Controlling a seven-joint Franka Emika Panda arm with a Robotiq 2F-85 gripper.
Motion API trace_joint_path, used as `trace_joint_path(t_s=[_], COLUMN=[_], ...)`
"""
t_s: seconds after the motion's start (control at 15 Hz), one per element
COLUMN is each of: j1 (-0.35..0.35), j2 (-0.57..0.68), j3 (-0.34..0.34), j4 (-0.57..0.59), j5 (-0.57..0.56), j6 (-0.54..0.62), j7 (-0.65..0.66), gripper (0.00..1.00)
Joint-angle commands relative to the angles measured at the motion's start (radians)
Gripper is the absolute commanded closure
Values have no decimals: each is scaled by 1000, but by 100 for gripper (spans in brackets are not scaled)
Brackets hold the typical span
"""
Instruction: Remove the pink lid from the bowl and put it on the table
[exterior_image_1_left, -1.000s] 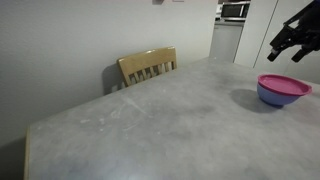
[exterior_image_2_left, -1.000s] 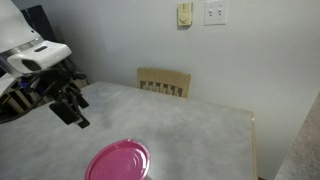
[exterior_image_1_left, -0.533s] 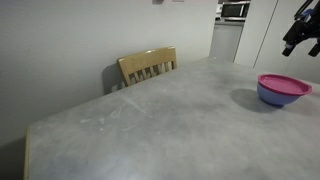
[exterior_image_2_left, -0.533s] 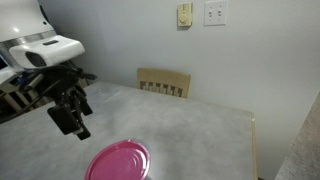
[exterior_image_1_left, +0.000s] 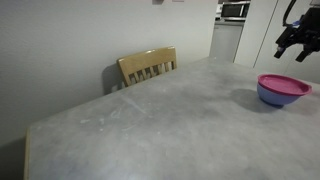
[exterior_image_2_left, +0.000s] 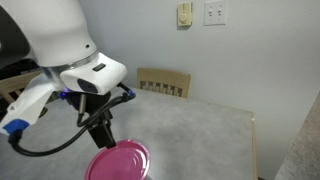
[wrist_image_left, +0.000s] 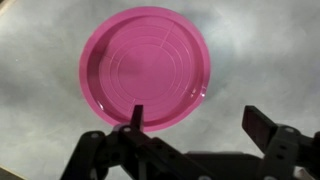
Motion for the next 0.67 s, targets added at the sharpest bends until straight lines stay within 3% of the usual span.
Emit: trace_joint_path(t_s=[0.0, 0.2, 0.6], j1=[21, 14, 46], j2=[129, 222, 331], j3=[5, 22, 1], j4=[95, 151, 201], j5=[141, 109, -143], j6=[37, 61, 21], j7=[-62, 21, 303], gripper=[0, 0, 0])
